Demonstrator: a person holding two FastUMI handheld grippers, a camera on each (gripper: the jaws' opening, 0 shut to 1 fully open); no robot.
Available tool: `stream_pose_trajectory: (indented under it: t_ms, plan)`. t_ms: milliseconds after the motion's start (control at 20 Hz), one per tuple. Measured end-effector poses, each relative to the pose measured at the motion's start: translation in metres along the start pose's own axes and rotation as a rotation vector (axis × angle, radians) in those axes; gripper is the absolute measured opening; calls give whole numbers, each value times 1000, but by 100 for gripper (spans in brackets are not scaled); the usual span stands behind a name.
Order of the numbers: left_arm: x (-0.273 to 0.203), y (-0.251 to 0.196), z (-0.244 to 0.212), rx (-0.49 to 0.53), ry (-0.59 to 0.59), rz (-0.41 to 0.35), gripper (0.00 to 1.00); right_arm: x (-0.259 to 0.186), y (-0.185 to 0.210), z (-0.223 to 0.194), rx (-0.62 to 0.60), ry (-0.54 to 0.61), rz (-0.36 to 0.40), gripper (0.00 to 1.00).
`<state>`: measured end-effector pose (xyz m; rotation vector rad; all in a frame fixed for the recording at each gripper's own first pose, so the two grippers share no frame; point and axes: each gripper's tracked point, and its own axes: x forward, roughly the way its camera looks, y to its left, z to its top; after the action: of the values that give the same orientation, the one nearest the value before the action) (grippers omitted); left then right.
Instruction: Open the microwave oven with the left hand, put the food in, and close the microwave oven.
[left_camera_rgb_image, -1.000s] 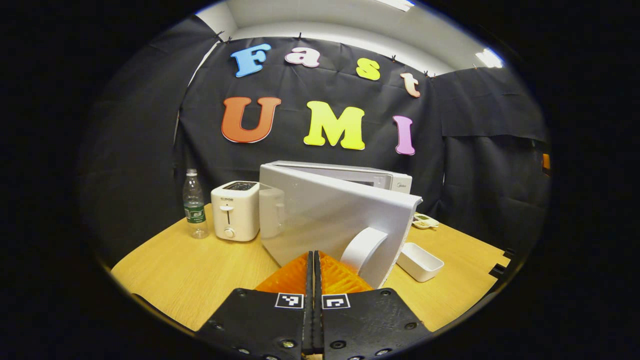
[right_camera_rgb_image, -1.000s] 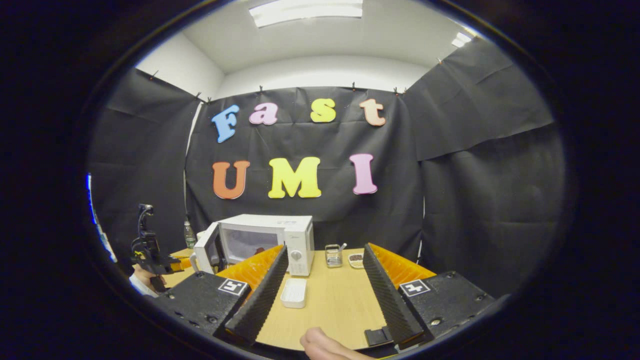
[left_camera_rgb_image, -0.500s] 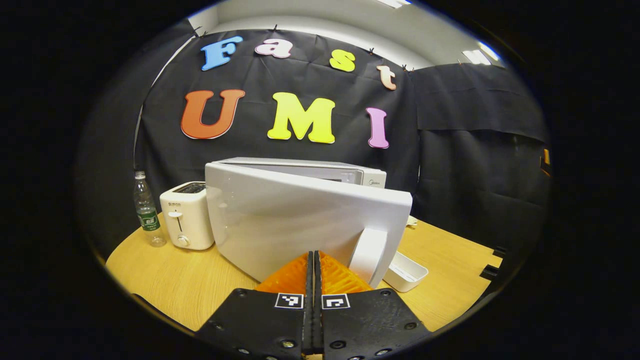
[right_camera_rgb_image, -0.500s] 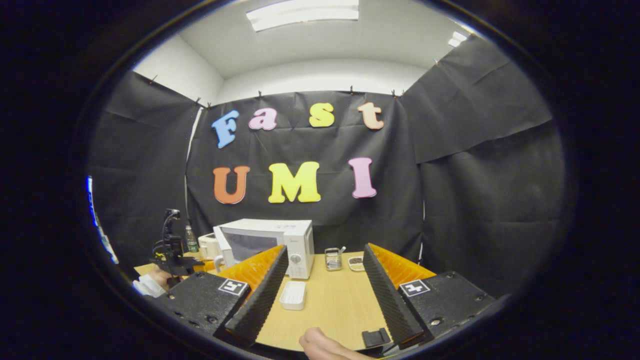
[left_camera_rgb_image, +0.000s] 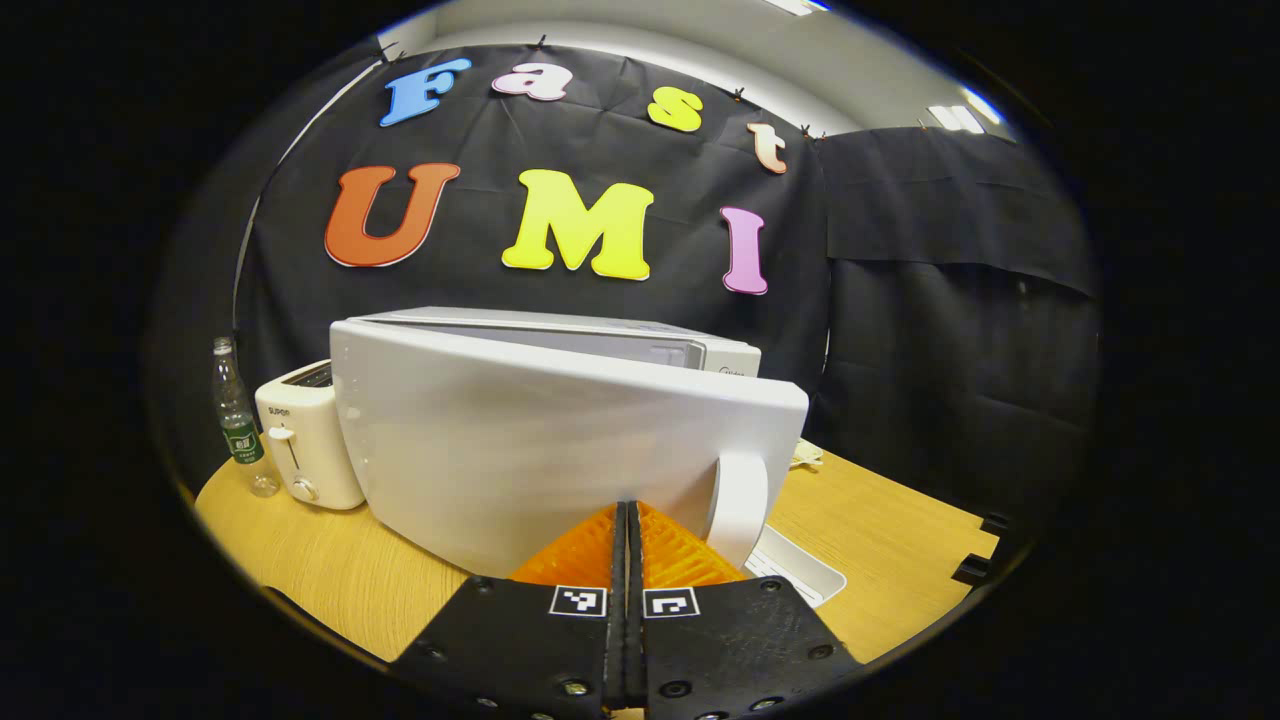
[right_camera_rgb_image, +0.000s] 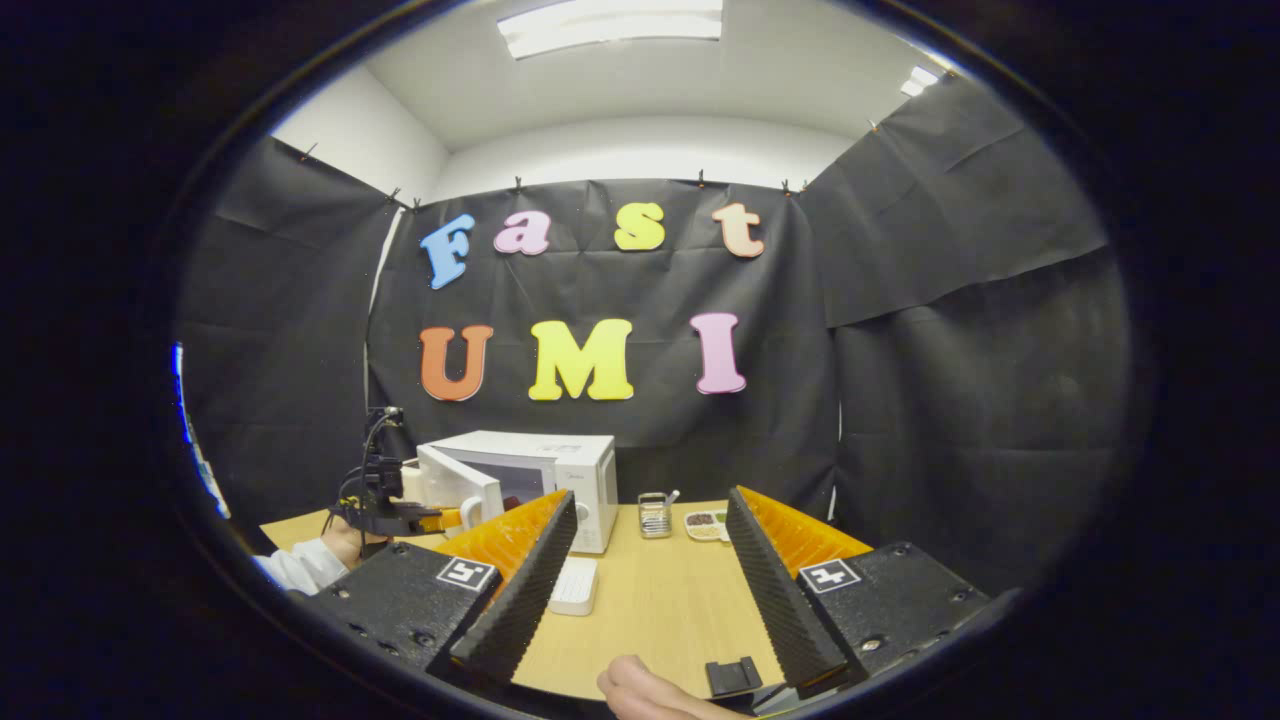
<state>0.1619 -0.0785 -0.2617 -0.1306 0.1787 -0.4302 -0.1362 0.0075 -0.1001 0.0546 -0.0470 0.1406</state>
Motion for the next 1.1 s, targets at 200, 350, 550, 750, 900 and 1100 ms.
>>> stream_pose_trajectory:
  t_ms: [200,350,550,750,900,1100]
  plan:
    - [28,-10,1,9,22,20,0,-4,-12,9,5,-19,-9,95]
    - [51,-9,5,-1,25,57,0,-9,-25,25,21,-55,-32,91]
    - [83,-4,16,-25,16,117,0,-14,-38,39,31,-88,-55,95]
    - [108,-3,23,-55,6,147,0,-12,-45,36,30,-95,-55,95]
    - [122,0,26,-45,-6,179,0,-4,-52,31,41,-90,-51,95]
    - [127,-5,30,2,-44,209,0,9,-63,18,47,-72,-68,95]
